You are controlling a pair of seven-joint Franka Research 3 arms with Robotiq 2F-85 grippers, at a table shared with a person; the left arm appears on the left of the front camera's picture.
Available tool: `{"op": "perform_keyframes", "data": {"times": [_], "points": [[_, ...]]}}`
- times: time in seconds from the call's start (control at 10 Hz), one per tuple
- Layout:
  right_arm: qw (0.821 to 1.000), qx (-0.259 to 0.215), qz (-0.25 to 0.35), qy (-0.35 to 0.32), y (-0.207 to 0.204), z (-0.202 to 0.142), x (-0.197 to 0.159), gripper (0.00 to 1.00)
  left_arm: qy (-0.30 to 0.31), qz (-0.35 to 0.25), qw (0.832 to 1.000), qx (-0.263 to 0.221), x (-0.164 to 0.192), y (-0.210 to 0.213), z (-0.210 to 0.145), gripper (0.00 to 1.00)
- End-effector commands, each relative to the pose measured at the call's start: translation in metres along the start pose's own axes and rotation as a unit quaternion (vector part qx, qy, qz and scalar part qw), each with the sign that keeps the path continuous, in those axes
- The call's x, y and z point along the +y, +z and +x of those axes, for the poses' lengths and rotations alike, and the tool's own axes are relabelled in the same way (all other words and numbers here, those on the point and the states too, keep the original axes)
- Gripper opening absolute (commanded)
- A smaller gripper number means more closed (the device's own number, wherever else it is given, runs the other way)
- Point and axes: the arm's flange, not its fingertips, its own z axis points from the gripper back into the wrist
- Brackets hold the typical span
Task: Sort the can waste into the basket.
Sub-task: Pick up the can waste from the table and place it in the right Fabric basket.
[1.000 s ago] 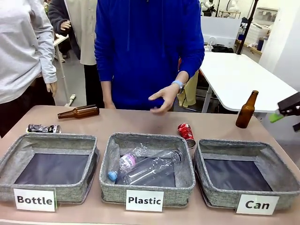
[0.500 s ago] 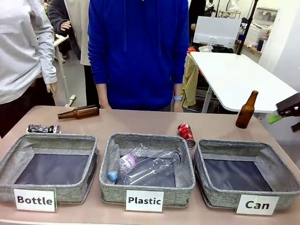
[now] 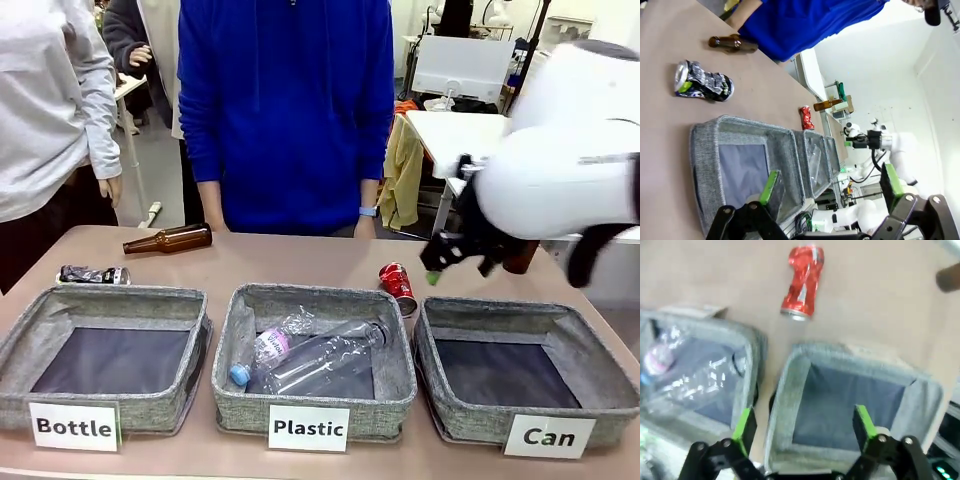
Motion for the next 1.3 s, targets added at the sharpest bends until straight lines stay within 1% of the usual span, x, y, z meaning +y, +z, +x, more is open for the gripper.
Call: {"op": "perform_keyframes", "data": {"times": [0.0, 0.1, 0.2, 0.3, 0.4, 0.5, 0.7, 0.8, 0.9, 1.0, 1.1, 1.2], "points": [[0.998, -0.001, -0.067, -0.003, -0.012, 0.063, 0.014, 1.0, -0.012, -0.011, 1.0, -0.004, -0.001, 0.0, -0.001, 1.0], [0.998, 0.008, -0.061, 0.013, -0.022, 0.08, 0.026, 1.0, -0.012, -0.011, 1.0, -0.004, -0.001, 0.0, -0.001, 1.0], [0.998, 0.022, -0.053, 0.011, -0.036, 0.096, 0.031, 1.0, -0.012, -0.011, 1.0, -0.004, -0.001, 0.0, -0.001, 1.0], [0.999, 0.023, -0.036, 0.0, -0.047, 0.108, 0.033, 1.0, -0.012, -0.011, 1.0, -0.004, -0.001, 0.0, -0.001, 1.0], [0.999, 0.017, -0.029, -0.03, -0.063, 0.119, 0.033, 1.0, -0.012, -0.011, 1.0, -0.004, -0.001, 0.0, -0.001, 1.0], [0.998, 0.013, -0.022, -0.05, -0.075, 0.123, 0.032, 1.0, -0.012, -0.011, 1.0, -0.004, -0.001, 0.0, -0.001, 1.0], [0.997, 0.019, -0.005, -0.078, -0.094, 0.125, 0.022, 1.0, -0.012, -0.011, 1.0, -0.004, -0.001, 0.0, -0.001, 1.0], [0.997, 0.013, 0.016, -0.081, -0.082, 0.115, 0.014, 1.0, -0.012, -0.011, 1.0, -0.004, -0.001, 0.0, -0.001, 1.0], [0.995, -0.005, 0.03, -0.094, -0.058, 0.099, 0.004, 1.0, -0.012, -0.011, 1.0, -0.004, -0.001, 0.0, -0.001, 1.0], [0.993, 0.011, 0.06, -0.102, -0.042, 0.086, -0.007, 1.0, -0.012, -0.011, 1.0, -0.004, -0.001, 0.0, -0.001, 1.0], [0.991, -0.001, 0.067, -0.114, -0.041, 0.083, -0.011, 1.0, -0.012, -0.011, 1.0, -0.004, -0.001, 0.0, -0.001, 1.0], [0.992, -0.005, 0.054, -0.117, -0.065, 0.092, -0.006, 1.0, -0.012, -0.011, 1.0, -0.004, -0.001, 0.0, -0.001, 1.0]]}}
